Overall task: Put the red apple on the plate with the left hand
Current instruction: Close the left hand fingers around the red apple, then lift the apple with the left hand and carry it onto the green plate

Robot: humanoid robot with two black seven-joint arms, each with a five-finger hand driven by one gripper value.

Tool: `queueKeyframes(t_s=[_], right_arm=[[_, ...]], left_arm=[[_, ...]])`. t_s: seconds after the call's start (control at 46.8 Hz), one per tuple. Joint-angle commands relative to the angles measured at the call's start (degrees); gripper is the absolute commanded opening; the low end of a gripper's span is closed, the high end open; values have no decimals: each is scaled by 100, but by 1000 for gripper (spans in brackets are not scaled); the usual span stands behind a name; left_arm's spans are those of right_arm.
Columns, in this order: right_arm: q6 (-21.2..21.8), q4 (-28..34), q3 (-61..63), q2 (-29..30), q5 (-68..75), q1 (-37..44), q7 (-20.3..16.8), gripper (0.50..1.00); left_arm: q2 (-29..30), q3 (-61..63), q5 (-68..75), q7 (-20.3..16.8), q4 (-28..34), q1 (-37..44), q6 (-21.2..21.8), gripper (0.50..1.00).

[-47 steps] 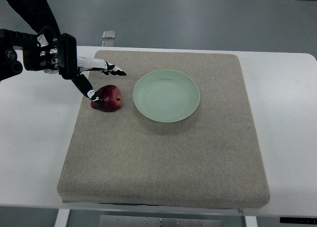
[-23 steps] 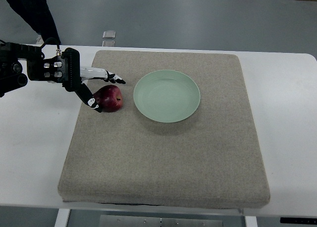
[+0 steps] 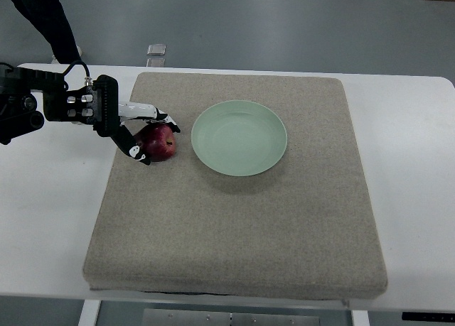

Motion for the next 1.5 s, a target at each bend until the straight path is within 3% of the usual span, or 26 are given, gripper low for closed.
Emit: queueKeyframes(t_s=[0.0,0.107,0.385,0.769,1.004,1.474], right_arm=[[0,0,9,0,0,0,0,930],[0,0,0,0,0,0,0,932],[0,0,0,0,0,0,0,930],[0,0,0,0,0,0,0,932],[-8,0,9,0,0,0,0,930],[0,0,0,0,0,0,0,932]], left_arm=[[1,-1,9,22,11,-16,116,724],[1,-1,9,31,20,-25,204,671],[-34,-158,9,14,11,-139,283,679],[-526,-519,-61,14,11,-139,1127,686],[-940,-519,-79,22,11,-42,1382,688],[-1423,-528,-105,31,468,134,1417,703]])
